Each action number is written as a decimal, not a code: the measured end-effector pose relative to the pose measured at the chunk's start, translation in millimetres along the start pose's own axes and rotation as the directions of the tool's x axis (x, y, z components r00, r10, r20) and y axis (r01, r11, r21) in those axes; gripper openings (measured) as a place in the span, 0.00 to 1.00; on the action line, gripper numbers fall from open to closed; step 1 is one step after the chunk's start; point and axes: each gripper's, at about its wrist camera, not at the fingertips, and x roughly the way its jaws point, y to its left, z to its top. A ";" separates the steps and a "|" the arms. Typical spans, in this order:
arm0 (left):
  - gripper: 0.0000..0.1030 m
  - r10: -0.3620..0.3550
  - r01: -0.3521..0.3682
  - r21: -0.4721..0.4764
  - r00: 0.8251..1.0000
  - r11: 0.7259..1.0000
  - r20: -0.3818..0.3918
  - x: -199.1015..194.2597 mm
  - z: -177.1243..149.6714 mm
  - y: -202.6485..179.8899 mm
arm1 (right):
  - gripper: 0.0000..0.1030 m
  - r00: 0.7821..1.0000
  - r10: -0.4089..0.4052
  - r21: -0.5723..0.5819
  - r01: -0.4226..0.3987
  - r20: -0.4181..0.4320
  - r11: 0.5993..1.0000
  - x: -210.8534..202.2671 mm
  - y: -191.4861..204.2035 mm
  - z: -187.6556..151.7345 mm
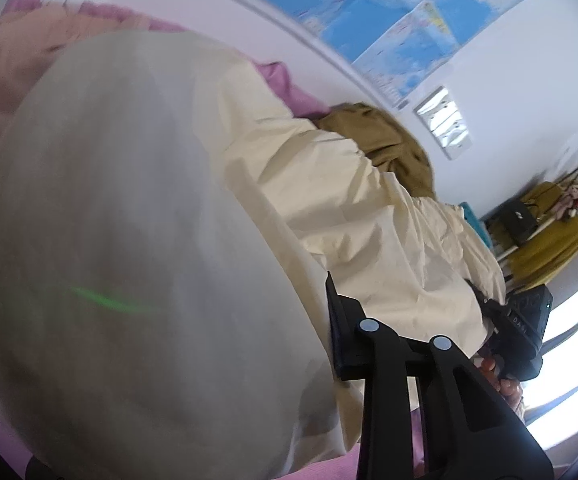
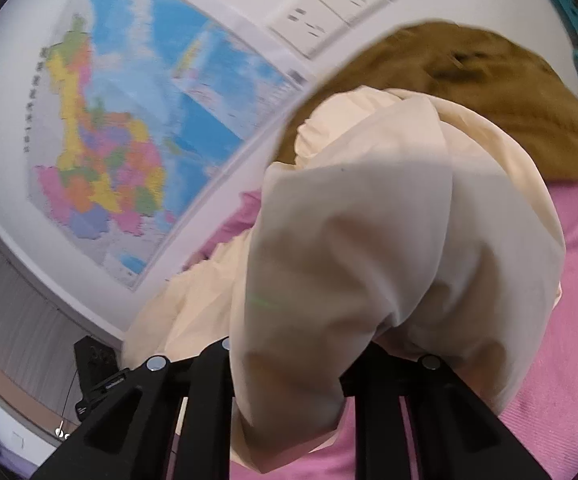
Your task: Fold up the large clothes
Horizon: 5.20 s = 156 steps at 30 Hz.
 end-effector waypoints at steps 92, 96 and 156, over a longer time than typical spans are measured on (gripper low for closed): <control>0.86 0.597 -0.638 -0.005 0.717 0.770 0.360 -135.6 110.2 163.6 | 0.49 0.922 -0.106 -0.477 -0.092 -0.372 0.874 349.3 222.3 -30.0; 0.86 0.606 -0.644 0.009 0.724 0.765 0.331 -110.5 105.8 167.3 | 0.49 0.908 -0.100 -0.448 -0.102 -0.406 0.888 351.1 202.9 -36.3; 0.95 0.743 -0.741 -0.145 0.601 0.656 0.295 -121.4 1.4 93.7 | 0.92 0.985 -0.055 -0.773 -0.094 -0.165 0.627 197.0 225.7 -130.5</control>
